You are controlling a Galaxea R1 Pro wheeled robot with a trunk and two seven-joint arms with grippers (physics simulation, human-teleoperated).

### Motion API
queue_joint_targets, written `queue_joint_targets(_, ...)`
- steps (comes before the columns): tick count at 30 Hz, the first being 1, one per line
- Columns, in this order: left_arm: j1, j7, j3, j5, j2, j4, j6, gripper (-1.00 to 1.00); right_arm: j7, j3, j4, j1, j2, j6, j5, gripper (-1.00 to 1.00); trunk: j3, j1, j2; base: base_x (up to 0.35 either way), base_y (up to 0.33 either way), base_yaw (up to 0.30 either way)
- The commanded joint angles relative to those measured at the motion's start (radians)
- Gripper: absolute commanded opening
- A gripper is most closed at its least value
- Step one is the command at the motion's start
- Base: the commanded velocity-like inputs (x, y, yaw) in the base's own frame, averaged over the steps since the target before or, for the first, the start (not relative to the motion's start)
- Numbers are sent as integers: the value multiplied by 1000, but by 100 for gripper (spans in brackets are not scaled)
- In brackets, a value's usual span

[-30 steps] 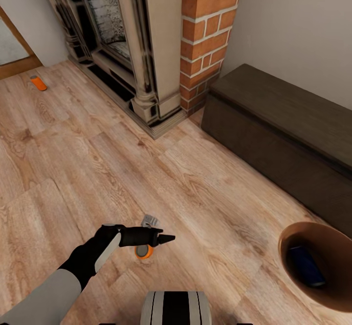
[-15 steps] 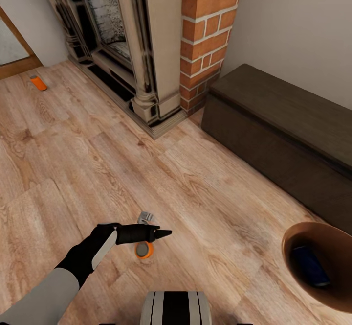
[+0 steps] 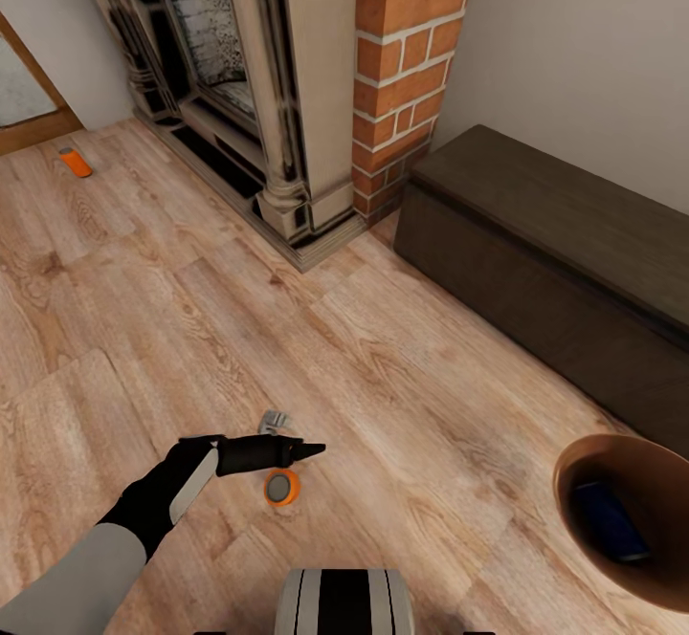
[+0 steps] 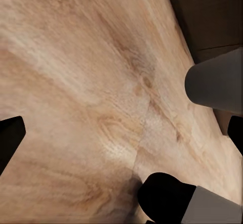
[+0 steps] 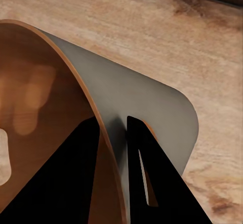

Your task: Put the three can of soda from the living room inside the tash can in the kitchen.

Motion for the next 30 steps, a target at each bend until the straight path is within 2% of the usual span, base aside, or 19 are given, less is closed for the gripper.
queue_joint_targets(1,0,-6,0,0,1,1,0,100,2,0,0,0,0,4,-4,-100,0,0,0,0,0,0)
queue_joint_targets(14,0,-79,1,-4,0,2,6,100,2,-1,0,-1,-2,5,-4,-100,0,0,0,0,0,0)
queue_joint_targets(15,0,-107,1,-6,-2,2,7,100,2,-1,0,-1,-3,4,-5,-100,0,0,0,0,0,0)
queue_joint_targets(17,0,-66,2,-8,-5,1,11,100,2,-1,0,-1,-3,4,-5,-100,0,0,0,0,0,0)
queue_joint_targets(19,0,163,3,-7,-29,-8,51,100,2,-1,0,0,-3,4,-5,-100,0,0,0,0,0,0)
queue_joint_targets(21,0,603,4,-4,-109,-13,103,100,2,0,0,-1,-3,4,-5,-100,0,0,0,0,0,0)
queue_joint_targets(24,0,982,5,-1,-185,-12,116,100,2,0,0,0,-3,4,-4,-100,0,0,0,0,0,0)
queue_joint_targets(25,0,1058,5,0,-197,-12,117,100,2,0,0,-1,-3,4,-4,-100,0,0,0,0,0,0)
queue_joint_targets(26,0,1089,5,0,-202,-10,117,100,2,0,0,-1,-3,4,-5,-100,0,0,0,0,0,0)
queue_joint_targets(30,0,1154,5,-1,-212,-4,118,100,2,0,0,0,-3,4,-5,-100,0,0,0,0,0,0)
